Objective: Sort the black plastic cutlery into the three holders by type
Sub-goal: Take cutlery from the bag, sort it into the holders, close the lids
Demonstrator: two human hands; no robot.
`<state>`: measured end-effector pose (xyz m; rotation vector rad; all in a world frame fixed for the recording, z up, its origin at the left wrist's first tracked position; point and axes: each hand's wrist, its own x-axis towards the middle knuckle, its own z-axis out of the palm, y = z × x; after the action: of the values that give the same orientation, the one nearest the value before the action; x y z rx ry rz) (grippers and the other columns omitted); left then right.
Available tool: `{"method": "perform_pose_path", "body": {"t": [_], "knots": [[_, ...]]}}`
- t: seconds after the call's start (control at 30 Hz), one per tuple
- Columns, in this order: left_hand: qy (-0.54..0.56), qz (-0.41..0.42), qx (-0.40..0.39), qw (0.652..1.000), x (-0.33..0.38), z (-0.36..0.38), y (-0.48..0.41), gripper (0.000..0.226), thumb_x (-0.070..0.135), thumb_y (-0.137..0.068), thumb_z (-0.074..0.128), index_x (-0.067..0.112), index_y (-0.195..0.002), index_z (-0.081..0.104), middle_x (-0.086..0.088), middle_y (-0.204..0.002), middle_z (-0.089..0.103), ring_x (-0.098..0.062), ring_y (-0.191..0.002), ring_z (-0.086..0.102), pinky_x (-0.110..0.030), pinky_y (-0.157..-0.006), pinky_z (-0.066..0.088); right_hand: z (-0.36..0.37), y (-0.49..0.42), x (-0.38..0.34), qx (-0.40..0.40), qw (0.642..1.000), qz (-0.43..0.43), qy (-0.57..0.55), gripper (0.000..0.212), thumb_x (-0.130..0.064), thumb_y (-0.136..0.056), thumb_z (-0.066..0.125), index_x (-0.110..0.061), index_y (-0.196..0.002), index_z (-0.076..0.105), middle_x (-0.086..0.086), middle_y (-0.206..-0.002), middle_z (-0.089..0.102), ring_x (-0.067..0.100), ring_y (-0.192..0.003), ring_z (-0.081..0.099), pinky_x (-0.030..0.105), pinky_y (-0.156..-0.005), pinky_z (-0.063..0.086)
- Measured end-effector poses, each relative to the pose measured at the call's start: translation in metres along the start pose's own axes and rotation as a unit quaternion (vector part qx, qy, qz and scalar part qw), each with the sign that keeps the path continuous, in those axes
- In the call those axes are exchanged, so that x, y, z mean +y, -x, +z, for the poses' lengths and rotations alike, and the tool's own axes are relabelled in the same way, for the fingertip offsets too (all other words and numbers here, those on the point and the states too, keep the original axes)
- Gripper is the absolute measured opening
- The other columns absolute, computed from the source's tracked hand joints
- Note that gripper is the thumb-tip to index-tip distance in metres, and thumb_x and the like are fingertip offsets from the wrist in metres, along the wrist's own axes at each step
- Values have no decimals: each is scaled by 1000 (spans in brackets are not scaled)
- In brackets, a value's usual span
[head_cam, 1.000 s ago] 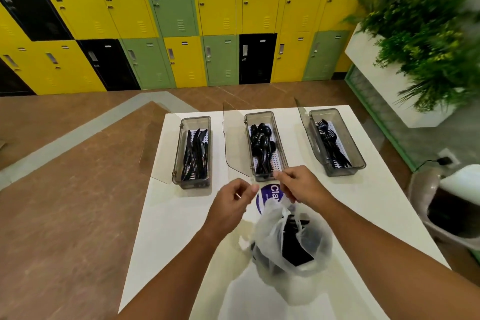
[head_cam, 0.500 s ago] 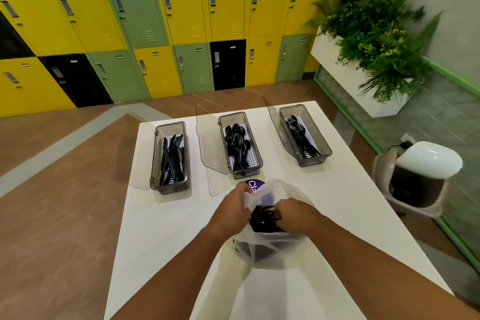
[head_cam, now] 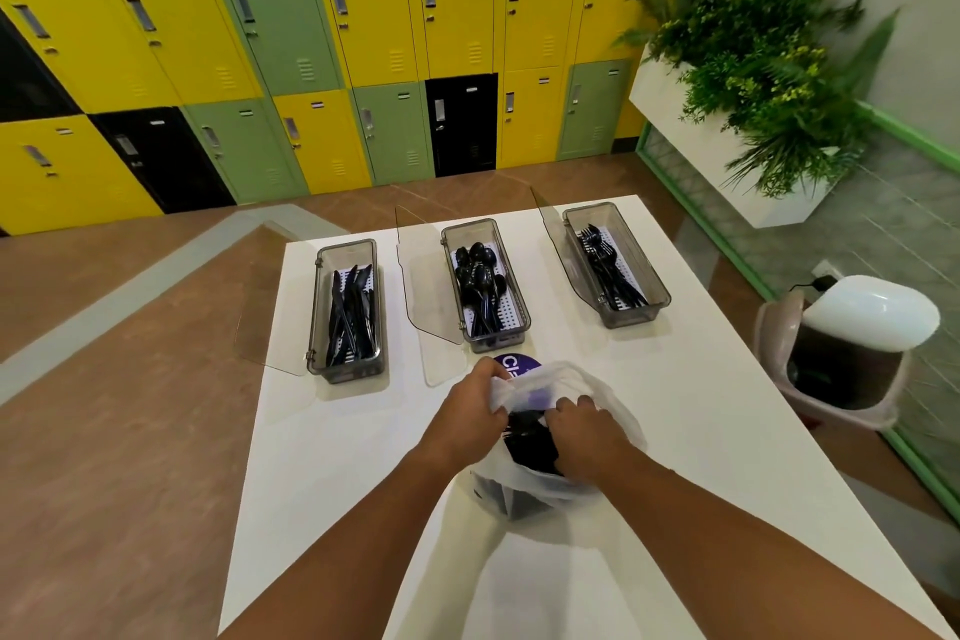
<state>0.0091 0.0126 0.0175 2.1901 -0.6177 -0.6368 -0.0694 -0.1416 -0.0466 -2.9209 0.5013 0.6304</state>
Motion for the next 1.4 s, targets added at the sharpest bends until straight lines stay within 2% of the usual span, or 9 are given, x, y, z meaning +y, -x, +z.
{"method": "perform_pose_path", "body": {"t": [0.13, 0.33, 0.47, 0.7, 0.8, 0.87, 1.07, 1.27, 1.4], "knots": [[7, -3, 1, 1000, -1, 0, -2, 30, 7, -92, 61, 24, -115, 50, 0, -111, 61, -19, -97, 61, -19, -76, 45, -2, 0, 0, -4, 1000, 4, -21, 61, -66, -84, 57, -23, -128, 58, 3, -127, 62, 25, -122, 55, 38, -109, 41], [7, 7, 1, 1000, -3, 0, -6, 32, 5, -92, 60, 27, -113, 50, 4, -110, 59, -17, -96, 61, -18, -71, 46, 1, 3, 4, -49, 997, -25, -55, 37, -33, -93, 62, -19, -127, 59, 3, -122, 64, 22, -116, 60, 34, -104, 44], [4, 5, 2, 1000, -5, -1, -9, 33, 3, -92, 59, 27, -114, 51, 4, -112, 59, -18, -99, 60, -18, -72, 47, -2, 9, 12, -19, 989, -45, -140, 30, -35, -88, 62, -26, -117, 63, -6, -102, 67, 15, -94, 63, 23, -84, 47], [5, -21, 24, 999, -11, -4, -19, 30, 7, -93, 60, 27, -114, 50, 0, -118, 62, -19, -102, 60, -23, -77, 47, -35, 25, 16, -18, 954, -25, -299, 31, -19, -93, 56, -32, -120, 61, -6, -106, 65, 12, -92, 54, 24, -89, 43], [-15, -31, 5, 999, -14, -3, -22, 29, 10, -95, 59, 21, -120, 49, -3, -115, 61, -20, -96, 59, -22, -70, 44, -50, 22, 18, -34, 929, 3, -368, 25, -8, -73, 63, -33, -76, 61, -4, -79, 67, 17, -81, 62, 29, -74, 48], [-39, -31, -17, 999, -16, 0, -22, 31, 12, -96, 59, 19, -124, 48, -3, -115, 60, -20, -95, 58, -22, -71, 43, -60, 21, 17, -44, 895, -4, -444, 19, -8, -59, 62, -24, -68, 62, 3, -74, 72, 24, -83, 67, 45, -86, 53], [-88, -15, -109, 990, -17, 14, -23, 36, 17, -90, 63, 18, -124, 52, -3, -112, 60, -21, -96, 58, -29, -75, 46, -95, 14, 8, -21, 797, -52, -602, 24, 16, -80, 51, -7, -73, 53, 13, -69, 64, 23, -70, 65, 24, -76, 52], [-114, -18, -219, 969, -21, 19, -24, 38, 27, -81, 75, 24, -113, 55, -1, -114, 60, -22, -104, 57, -29, -78, 47, -126, -2, 6, 34, 790, -47, -610, 14, 4, -95, 50, -9, -90, 55, 15, -80, 72, 24, -79, 70, 32, -86, 53], [-126, -35, -261, 956, -22, 13, -25, 41, 39, -76, 79, 28, -106, 53, 4, -107, 58, -19, -98, 57, -28, -75, 46, -146, -7, 6, 119, 728, -13, -675, 15, -5, -98, 51, -8, -85, 57, 14, -68, 69, 32, -76, 67, 39, -90, 52]]}}
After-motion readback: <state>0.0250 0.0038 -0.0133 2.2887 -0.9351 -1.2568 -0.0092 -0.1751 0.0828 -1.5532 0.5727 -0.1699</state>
